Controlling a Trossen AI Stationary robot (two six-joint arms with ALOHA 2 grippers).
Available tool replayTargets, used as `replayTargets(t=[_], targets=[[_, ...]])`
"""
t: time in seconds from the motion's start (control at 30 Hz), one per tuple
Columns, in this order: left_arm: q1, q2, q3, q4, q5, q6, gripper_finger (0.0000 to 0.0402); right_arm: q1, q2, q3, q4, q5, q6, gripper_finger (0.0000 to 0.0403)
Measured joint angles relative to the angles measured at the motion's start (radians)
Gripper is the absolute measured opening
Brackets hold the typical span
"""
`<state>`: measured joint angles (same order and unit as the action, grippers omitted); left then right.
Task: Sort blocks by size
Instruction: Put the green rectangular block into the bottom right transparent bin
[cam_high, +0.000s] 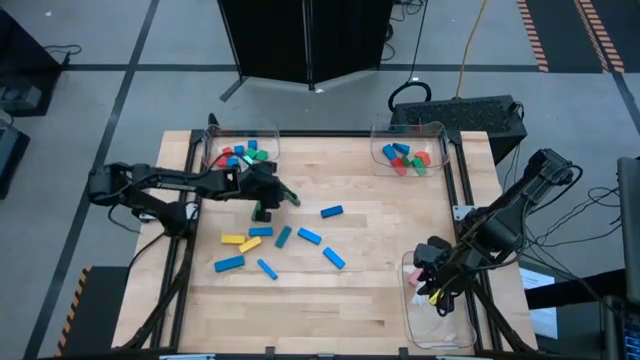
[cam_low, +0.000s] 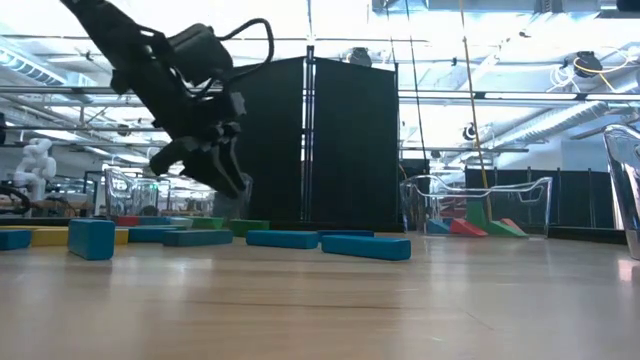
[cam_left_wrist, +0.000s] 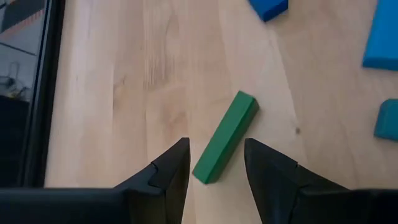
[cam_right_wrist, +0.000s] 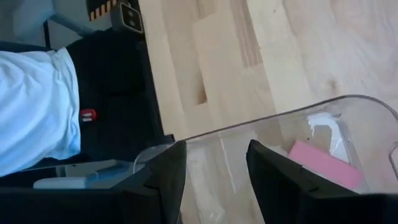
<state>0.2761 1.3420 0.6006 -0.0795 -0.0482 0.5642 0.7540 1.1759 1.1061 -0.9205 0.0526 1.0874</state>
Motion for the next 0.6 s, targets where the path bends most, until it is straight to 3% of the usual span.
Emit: replayTargets(t=[0.23, 0.6], targets=[[0.075, 0.031, 0.0, -0.002, 0.071, 0.02, 0.0155, 0.0, 0.0, 0.0, -0.055, -0.001, 0.001, 0.0162], [0.114, 0.203, 0.039, 0.056, 0.08, 0.08, 0.0155, 0.0, 0.0, 0.0, -0.057, 0.001, 0.0, 0.0162]])
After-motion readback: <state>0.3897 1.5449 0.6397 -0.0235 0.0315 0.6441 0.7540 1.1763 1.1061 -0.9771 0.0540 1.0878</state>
